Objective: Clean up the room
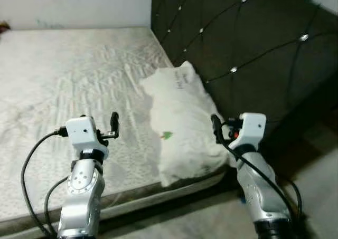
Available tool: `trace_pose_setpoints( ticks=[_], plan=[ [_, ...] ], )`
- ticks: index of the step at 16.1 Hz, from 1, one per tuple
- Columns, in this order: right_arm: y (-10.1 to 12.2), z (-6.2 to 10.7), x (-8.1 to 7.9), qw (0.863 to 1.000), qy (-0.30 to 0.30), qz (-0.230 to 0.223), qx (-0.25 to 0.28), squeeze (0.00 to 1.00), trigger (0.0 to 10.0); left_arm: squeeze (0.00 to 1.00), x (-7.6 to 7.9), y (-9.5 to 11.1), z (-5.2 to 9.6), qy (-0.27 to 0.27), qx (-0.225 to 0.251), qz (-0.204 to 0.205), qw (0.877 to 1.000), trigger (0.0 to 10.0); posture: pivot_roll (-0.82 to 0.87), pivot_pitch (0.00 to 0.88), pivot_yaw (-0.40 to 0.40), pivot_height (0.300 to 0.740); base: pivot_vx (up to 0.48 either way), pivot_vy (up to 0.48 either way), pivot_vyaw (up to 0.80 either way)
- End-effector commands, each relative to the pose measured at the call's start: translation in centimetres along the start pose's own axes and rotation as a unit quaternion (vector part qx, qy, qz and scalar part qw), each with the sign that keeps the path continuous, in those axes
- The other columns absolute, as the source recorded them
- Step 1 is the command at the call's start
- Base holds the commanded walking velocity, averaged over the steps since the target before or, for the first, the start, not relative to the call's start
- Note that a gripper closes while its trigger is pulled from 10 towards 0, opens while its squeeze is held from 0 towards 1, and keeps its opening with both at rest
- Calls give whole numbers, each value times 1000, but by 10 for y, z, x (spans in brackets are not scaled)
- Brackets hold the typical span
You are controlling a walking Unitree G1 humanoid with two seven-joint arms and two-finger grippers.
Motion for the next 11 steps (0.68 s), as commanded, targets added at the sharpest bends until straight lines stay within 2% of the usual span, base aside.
trace_pose_setpoints(
  ticks=[1,3,6,8,11],
  plan=[
    [-3,2,1,1000,3,5,-5,0,10000,0,1,-2,2,-6,-3,-2,1000,10000,-63,36,-69,740,0,480,0],
    [-2,0,1,1000,8,14,-4,0,10000,0,7,-2,0,-8,-3,2,1000,10000,-62,29,-75,740,0,480,0],
    [0,-3,-2,1000,15,19,0,0,10000,0,6,-1,1,-6,0,4,1000,10000,-55,33,-74,740,0,480,585],
    [-5,-1,-5,1000,21,19,-6,0,10000,0,0,-2,2,-1,-2,-2,1000,10000,-49,43,-79,740,0,480,700],
    [-6,-3,-5,999,22,21,-12,0,10000,0,0,-4,4,3,-8,-1,1000,10000,-52,51,-78,740,0,480,0]
  ],
)
Point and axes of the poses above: a point about 5 cm out from each wrist's last joint towards the gripper, its own z axis pointing back from the gripper into the wrist, its own y axis along the axis of the wrist's last joint, x = y × z, the point moved 2 cm from there along -z, pointing out of the wrist towards the gripper, and after that the axes turned 10 degrees about -z, right-handed, at the moved point
